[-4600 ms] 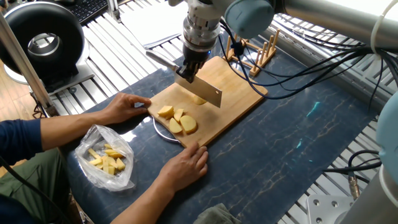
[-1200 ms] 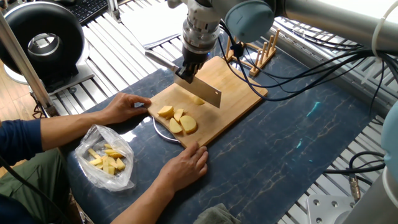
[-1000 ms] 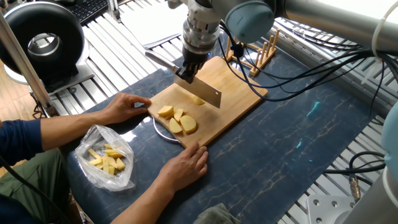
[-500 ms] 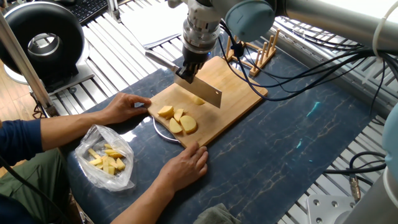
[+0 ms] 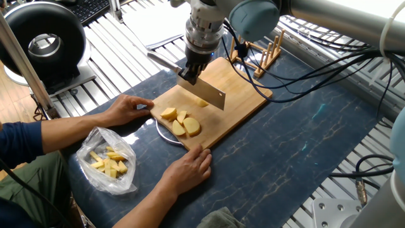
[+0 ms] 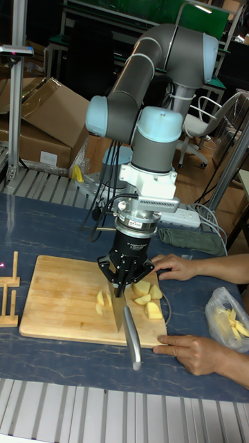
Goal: Chop the potatoes
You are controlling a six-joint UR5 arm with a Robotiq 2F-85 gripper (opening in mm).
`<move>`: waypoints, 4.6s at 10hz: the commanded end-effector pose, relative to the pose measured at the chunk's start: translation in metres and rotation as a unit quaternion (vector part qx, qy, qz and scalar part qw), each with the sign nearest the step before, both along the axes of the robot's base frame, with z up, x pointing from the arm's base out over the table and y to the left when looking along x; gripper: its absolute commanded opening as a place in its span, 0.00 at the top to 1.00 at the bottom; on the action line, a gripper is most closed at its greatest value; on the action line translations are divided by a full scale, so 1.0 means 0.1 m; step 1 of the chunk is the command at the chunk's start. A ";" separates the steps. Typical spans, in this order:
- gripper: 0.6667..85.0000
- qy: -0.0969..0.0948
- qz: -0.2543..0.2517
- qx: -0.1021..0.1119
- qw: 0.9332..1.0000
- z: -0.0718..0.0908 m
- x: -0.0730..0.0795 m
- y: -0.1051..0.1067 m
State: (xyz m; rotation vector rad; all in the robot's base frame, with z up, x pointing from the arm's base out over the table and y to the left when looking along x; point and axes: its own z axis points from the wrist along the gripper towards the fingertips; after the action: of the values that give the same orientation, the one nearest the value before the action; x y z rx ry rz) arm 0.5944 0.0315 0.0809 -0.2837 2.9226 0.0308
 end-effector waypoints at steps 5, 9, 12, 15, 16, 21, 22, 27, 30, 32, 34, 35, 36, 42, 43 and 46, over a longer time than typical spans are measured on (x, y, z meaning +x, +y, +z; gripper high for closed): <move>1.00 -0.004 0.021 0.013 1.000 0.01 0.01 0.10; 1.00 -0.006 0.030 0.006 1.000 0.00 0.01 0.06; 1.00 -0.007 0.032 0.006 0.999 -0.01 0.00 0.03; 1.00 -0.007 0.031 0.006 0.999 0.00 0.00 0.03; 1.00 -0.007 0.031 0.006 0.999 0.00 0.00 0.03; 1.00 -0.007 0.031 0.007 0.999 0.00 0.01 0.03; 1.00 -0.007 0.031 0.008 0.999 0.00 0.01 0.03; 1.00 -0.011 0.030 0.008 0.999 -0.04 0.03 0.03; 1.00 -0.014 0.027 0.008 1.000 -0.09 0.02 0.03; 1.00 -0.020 0.030 0.009 0.999 -0.13 0.02 0.01; 1.00 -0.023 0.031 0.008 0.999 -0.15 0.02 0.00; 1.00 -0.026 0.029 0.007 0.999 -0.17 0.02 0.01; 1.00 -0.033 0.027 0.005 0.999 -0.22 0.04 0.03; 1.00 0.016 0.035 0.009 0.999 0.27 -0.13 0.00; 1.00 0.014 0.030 0.010 0.999 0.24 -0.12 0.03; 1.00 0.000 0.028 0.003 1.000 0.10 -0.05 0.04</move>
State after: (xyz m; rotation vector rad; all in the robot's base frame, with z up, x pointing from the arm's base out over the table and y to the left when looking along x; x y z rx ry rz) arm 0.5845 0.0324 0.0961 -0.3841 2.9275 0.0450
